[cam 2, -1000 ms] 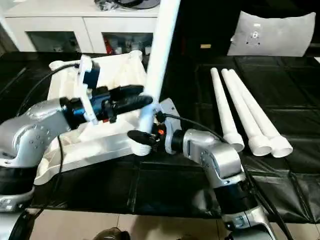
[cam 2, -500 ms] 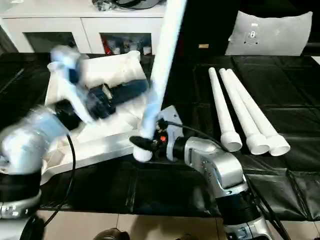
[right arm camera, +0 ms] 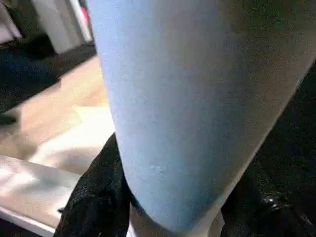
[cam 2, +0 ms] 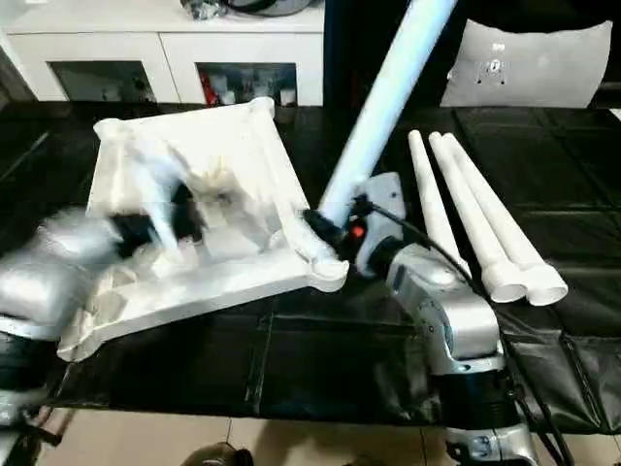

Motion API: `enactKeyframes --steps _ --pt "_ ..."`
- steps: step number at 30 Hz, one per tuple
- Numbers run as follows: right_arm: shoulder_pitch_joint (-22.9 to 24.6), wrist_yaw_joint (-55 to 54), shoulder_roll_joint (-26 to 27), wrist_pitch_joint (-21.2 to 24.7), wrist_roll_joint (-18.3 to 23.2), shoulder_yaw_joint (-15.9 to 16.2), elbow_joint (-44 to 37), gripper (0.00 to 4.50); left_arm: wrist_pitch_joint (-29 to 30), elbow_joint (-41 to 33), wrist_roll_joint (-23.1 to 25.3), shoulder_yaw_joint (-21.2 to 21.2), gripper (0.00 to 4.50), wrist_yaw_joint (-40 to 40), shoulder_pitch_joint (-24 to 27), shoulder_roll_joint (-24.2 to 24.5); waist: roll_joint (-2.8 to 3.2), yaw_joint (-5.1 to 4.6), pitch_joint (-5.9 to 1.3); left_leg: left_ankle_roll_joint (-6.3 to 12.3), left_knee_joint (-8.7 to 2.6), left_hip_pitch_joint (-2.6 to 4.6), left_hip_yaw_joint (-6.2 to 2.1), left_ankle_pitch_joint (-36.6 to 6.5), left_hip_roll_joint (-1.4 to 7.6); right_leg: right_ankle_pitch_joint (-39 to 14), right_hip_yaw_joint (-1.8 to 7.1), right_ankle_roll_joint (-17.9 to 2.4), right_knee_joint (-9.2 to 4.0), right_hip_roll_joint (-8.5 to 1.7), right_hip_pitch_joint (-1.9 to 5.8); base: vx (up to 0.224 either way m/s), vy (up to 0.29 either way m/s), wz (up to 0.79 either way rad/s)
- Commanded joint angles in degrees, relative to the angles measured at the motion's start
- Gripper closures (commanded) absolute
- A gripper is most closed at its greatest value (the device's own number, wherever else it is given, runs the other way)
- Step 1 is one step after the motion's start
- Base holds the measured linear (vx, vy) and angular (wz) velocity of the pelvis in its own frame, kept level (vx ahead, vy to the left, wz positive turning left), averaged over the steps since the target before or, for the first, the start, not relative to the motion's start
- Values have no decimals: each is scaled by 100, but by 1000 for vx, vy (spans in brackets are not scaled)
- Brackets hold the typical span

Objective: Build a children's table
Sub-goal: Insert table leg to table base

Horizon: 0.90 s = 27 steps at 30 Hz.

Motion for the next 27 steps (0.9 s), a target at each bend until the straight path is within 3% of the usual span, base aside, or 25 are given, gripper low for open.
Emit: enactKeyframes --steps 1,4,5,8,11,12,21,27 --pt "114 -44 -51 18 -67 24 -69 257 -259 251 376 -245 222 -93 -4 40 36 -35 -460 -333 -394 163 -61 -814 151 -87 151 -972 -383 -287 260 0 0 0" --pt "226 -36 -78 127 48 -65 -177 257 -842 724 700 -545 234 -323 -3 -19 27 -31 -464 -287 -391 156 -57 -827 146 -53 154 -1022 -391 -297 283 0 0 0" --pt "258 -5 -100 111 61 -73 -197 257 -938 826 752 -604 265 -353 -7 -17 25 -29 -457 -275 -395 156 -61 -861 148 -107 154 -1024 -403 -300 278 0 0 0" --pt "352 95 -194 -5 32 -54 -235 257 -1113 1075 893 -754 270 -425 -32 16 43 -39 -454 -308 -406 169 -65 -1001 167 -252 153 -1054 -406 -306 274 0 0 0" --pt "453 171 -242 -31 22 -56 -327 257 -1197 1313 948 -761 300 -452 -58 -52 66 -49 -449 -301 -405 171 -64 -1047 168 -255 152 -1118 -399 -308 269 0 0 0" --pt "463 173 -246 -28 22 -55 -336 257 -1208 1341 952 -759 305 -454 -59 -64 46 -49 -447 -283 -403 178 -59 -1089 171 -303 155 -1133 -411 -309 268 0 0 0" --pt "593 212 -310 21 55 12 -481 257 -1575 2104 1190 -866 375 -466 -166 -343 50 -44 -452 -157 -396 167 -58 -1057 176 -507 161 -1164 -435 -324 268 0 0 0" --pt "603 250 -328 59 47 4 -511 257 -1464 2121 984 -686 423 -607 -158 -483 52 -31 -455 -121 -395 165 -56 -1079 181 -758 162 -1143 -451 -337 258 0 0 0"
